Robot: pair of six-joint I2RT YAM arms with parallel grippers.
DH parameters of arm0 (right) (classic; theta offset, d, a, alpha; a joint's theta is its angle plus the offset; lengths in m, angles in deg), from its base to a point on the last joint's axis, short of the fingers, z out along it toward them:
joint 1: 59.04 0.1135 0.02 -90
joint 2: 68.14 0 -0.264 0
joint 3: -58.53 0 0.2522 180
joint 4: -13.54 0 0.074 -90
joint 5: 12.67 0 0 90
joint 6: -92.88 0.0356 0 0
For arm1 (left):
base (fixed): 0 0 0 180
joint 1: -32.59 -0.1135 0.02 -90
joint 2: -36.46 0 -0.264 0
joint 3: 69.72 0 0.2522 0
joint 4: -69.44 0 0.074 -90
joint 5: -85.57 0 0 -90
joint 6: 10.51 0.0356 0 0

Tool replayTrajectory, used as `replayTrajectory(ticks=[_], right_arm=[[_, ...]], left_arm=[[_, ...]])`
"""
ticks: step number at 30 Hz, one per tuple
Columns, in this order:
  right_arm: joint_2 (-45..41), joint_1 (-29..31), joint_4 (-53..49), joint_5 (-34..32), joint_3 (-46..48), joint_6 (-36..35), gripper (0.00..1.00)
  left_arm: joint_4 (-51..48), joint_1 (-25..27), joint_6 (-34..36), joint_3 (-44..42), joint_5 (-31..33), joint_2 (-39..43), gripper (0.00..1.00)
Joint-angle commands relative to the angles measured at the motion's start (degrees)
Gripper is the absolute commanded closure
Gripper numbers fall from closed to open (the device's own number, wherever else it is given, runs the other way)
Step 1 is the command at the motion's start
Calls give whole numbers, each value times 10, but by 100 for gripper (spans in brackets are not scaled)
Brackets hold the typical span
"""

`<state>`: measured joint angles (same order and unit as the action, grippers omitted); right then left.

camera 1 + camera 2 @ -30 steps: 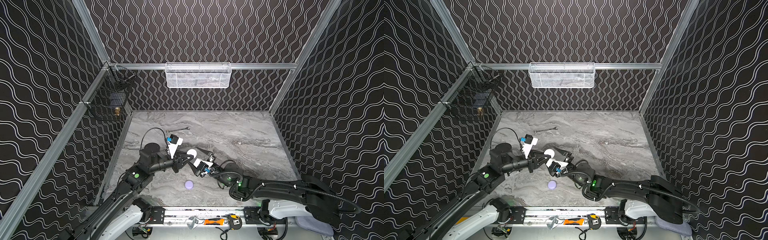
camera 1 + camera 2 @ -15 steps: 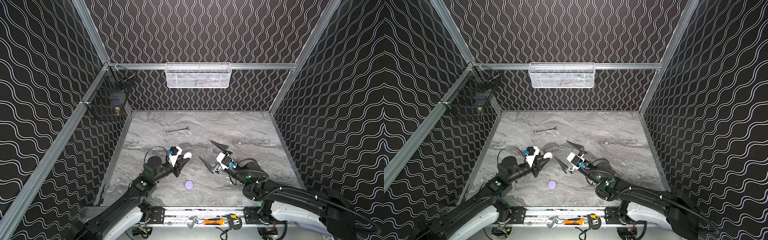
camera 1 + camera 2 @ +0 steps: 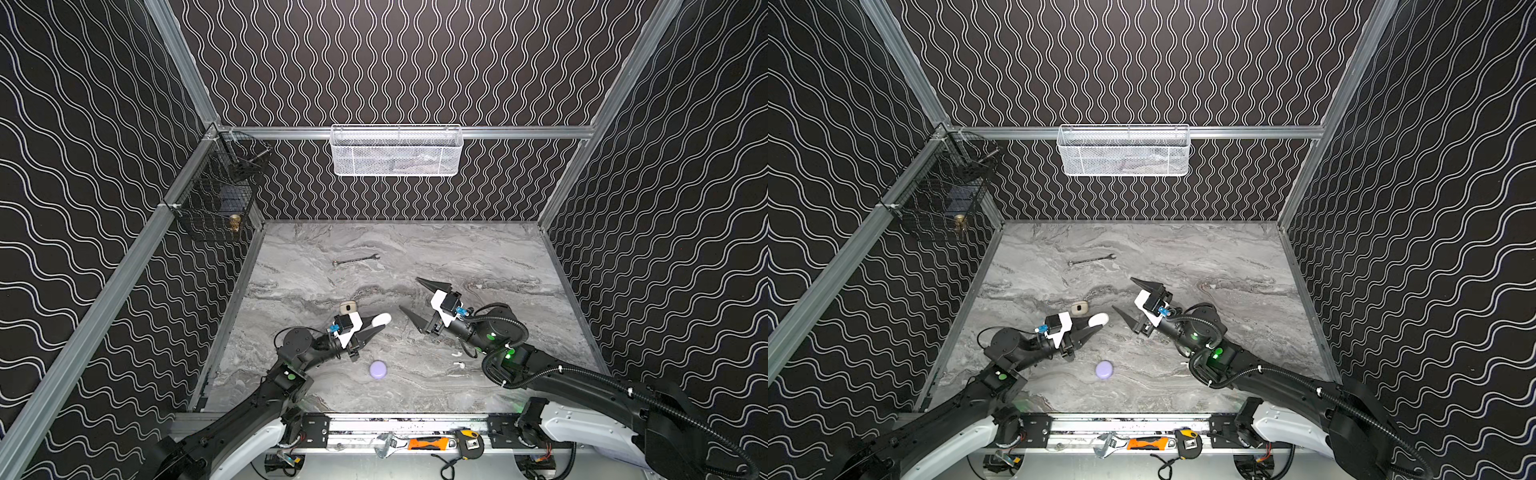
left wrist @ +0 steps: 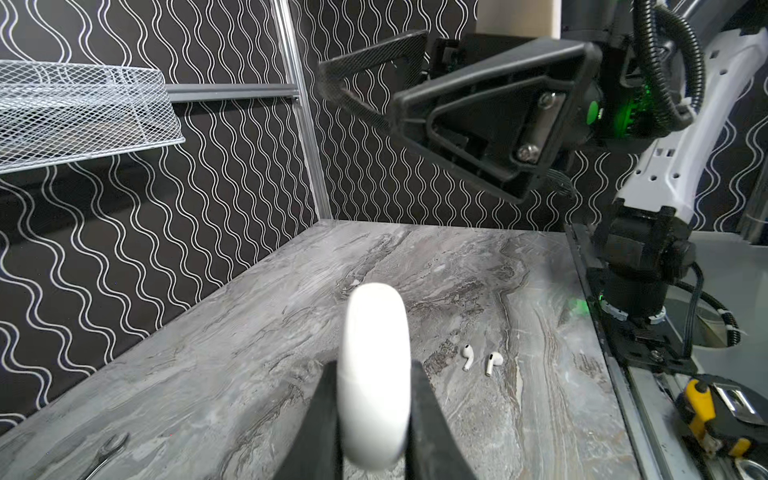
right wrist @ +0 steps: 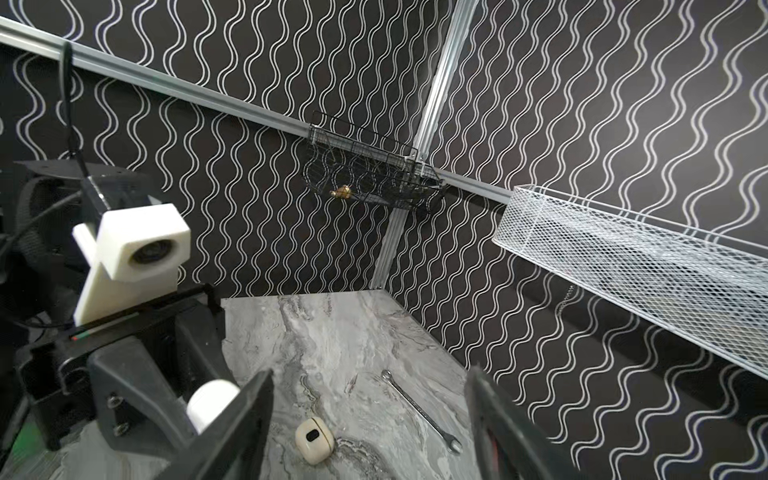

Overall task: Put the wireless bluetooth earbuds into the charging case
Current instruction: 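Flip open the white case lid with the right gripper, then move the right gripper over the two white earbuds on the table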

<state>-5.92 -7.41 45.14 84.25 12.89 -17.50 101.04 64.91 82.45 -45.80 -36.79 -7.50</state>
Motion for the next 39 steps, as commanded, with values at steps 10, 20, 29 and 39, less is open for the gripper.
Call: replayTrajectory(ticks=[10, 20, 29, 39], right_arm=[[25, -3, -37, 117, -18, -11, 27], [48, -4, -78, 131, -44, -25, 30], [58, -3, -79, 94, -58, -11, 34], [77, -3, -58, 35, -69, 14, 37]], left_arm=[[-31, 0, -9, 32, -21, 4, 100], [-26, 0, -5, 31, -38, 9, 100], [-4, 1, -10, 32, -77, 1, 100], [23, 1, -18, 24, -86, -4, 100]])
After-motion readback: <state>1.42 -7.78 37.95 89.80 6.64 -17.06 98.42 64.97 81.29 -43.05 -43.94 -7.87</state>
